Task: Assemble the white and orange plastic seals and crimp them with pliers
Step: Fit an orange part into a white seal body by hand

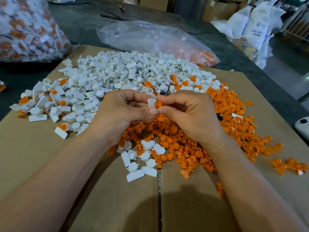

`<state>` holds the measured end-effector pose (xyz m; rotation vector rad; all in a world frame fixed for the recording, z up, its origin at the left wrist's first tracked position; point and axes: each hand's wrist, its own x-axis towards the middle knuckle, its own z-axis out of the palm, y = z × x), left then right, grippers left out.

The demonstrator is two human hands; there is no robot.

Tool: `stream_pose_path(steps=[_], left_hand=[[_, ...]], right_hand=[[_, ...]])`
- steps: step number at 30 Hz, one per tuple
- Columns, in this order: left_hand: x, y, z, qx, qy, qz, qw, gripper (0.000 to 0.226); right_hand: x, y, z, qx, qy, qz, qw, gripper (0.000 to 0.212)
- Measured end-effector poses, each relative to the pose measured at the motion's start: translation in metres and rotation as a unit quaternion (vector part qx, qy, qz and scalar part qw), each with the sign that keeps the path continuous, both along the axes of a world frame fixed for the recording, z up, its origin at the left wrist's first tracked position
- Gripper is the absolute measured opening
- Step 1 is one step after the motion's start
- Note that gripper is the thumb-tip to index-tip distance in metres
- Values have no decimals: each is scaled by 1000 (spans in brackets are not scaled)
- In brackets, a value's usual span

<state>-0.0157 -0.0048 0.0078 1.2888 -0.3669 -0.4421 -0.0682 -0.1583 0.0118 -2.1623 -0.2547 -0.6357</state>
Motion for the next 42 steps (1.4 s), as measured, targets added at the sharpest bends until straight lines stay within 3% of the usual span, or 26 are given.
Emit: stream_pose_path(steps=[4,8,12,19,22,25,29,34,39,42], left_hand=[[0,0,0,-17,14,-1,1000,24],[1,-1,-2,28,-5,19,999,10],[0,-2,-2,33,-9,23,999,23],[0,-1,2,18,40,36,998,18],[1,0,2,27,34,34,998,21],[2,1,1,28,25,22,999,5],[3,2,1,23,42,14,999,13],[3,1,2,28,51,21,998,8],[2,0,2,30,33,45,998,21],[2,0,2,44,22,49,998,22]], right_hand=[[0,0,0,-15,-9,-3,1000,30],[1,2,-3,-44,-9,7,999,29],[1,4,-5,-50,-24,14,998,30],[2,3,-5,-14,-28,22,999,27],[2,3,-5,-28,-48,21,998,23],[3,2,-5,-49,-64,23,996,22],[3,2,-4,-75,-85,31,993,21],[3,2,-5,-58,-69,35,995,22],[2,3,-6,10,-7,30,999,44],[1,3,-5,23,3,30,999,42]])
